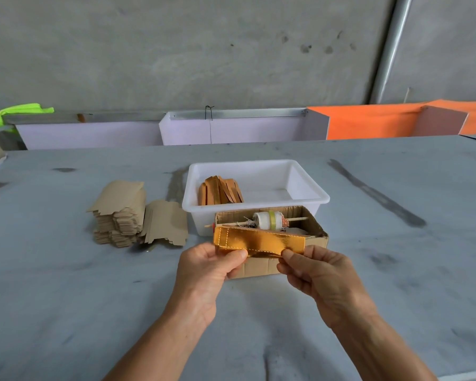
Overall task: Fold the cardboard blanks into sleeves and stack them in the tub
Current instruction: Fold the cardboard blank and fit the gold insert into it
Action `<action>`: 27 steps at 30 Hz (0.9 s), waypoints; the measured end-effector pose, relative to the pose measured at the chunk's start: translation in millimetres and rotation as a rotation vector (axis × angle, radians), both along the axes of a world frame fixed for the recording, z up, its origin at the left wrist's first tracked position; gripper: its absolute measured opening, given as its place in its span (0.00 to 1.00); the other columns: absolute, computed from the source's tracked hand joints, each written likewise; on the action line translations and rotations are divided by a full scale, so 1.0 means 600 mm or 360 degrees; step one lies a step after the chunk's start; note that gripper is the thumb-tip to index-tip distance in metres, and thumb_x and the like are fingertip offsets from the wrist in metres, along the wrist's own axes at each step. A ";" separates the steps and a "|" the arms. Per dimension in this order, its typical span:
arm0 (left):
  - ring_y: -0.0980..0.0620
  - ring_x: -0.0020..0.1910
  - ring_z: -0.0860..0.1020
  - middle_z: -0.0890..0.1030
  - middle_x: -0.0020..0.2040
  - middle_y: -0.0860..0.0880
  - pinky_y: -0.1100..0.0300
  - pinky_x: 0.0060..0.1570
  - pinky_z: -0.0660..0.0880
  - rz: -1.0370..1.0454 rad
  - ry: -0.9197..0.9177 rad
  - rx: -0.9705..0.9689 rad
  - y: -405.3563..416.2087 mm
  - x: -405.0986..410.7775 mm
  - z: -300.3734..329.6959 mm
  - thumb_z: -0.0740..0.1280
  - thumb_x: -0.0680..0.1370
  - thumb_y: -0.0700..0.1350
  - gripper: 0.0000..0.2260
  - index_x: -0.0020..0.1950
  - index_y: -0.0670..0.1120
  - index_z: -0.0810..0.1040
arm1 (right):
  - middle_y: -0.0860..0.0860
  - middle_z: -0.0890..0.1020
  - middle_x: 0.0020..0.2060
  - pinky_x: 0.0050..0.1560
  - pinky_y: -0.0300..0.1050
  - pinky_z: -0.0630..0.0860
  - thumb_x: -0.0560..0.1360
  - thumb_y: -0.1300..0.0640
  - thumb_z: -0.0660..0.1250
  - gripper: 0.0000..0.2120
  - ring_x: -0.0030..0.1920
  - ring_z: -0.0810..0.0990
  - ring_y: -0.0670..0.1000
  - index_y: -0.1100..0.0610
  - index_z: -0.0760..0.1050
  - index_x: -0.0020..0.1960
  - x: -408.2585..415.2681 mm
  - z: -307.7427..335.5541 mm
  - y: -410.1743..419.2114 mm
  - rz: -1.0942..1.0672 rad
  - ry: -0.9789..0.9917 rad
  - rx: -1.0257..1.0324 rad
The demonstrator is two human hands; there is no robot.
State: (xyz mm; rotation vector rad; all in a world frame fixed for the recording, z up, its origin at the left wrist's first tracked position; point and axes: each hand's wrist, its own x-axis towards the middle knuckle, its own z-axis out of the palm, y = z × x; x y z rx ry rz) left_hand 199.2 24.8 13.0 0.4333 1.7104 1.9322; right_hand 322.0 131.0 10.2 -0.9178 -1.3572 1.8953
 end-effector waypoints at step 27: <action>0.55 0.26 0.76 0.81 0.30 0.48 0.65 0.28 0.76 0.0016 0.0125 0.0210 0.000 0.004 -0.015 0.70 0.68 0.27 0.11 0.39 0.43 0.80 | 0.51 0.81 0.26 0.35 0.42 0.75 0.68 0.71 0.72 0.16 0.31 0.84 0.51 0.55 0.74 0.48 -0.015 -0.018 -0.008 -0.0235 0.0199 0.0163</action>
